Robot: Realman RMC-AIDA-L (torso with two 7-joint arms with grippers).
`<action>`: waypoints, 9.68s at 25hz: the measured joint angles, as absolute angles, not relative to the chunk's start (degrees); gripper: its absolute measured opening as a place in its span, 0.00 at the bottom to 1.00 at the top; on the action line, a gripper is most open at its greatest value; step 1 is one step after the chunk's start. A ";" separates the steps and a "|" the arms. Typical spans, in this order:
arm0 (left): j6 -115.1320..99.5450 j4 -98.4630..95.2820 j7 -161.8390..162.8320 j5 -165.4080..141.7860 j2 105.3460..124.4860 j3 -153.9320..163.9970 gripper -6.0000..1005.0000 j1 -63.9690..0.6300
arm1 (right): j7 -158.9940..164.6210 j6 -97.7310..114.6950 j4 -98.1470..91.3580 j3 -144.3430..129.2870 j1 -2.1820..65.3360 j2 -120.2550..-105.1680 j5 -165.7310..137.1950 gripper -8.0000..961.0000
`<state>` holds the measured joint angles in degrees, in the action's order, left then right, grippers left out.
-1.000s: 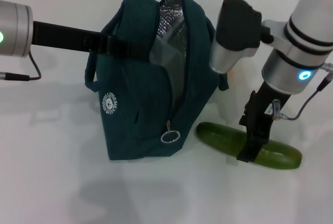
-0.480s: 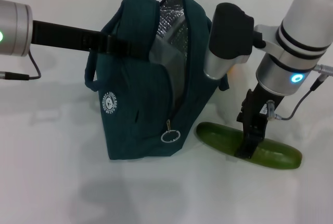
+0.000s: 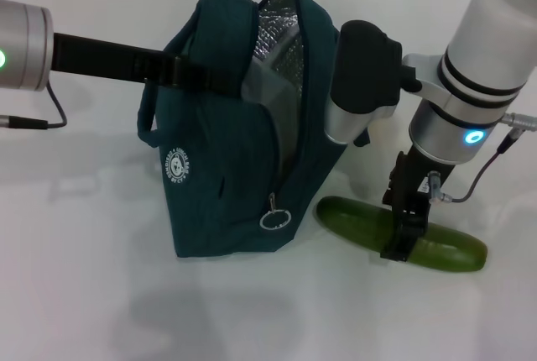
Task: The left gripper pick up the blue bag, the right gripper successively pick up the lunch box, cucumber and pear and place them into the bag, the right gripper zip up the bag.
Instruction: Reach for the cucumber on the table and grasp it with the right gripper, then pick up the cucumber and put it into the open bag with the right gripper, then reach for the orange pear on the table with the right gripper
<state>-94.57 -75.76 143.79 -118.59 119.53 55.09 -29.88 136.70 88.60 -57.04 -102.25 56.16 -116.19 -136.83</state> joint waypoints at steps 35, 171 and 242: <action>-94.57 -75.50 141.59 -115.69 119.45 54.82 0.04 -28.40 | 138.28 98.83 -61.26 -95.07 57.03 -115.74 -144.06 0.66; -91.75 -68.64 137.53 -111.13 119.27 52.56 0.04 -25.76 | 79.07 80.57 -38.18 -74.87 37.69 -115.53 -71.12 0.82; -90.96 -60.50 131.59 -109.37 119.53 48.16 0.05 -25.99 | 60.62 57.98 -16.46 -63.50 44.65 -116.19 -76.44 0.80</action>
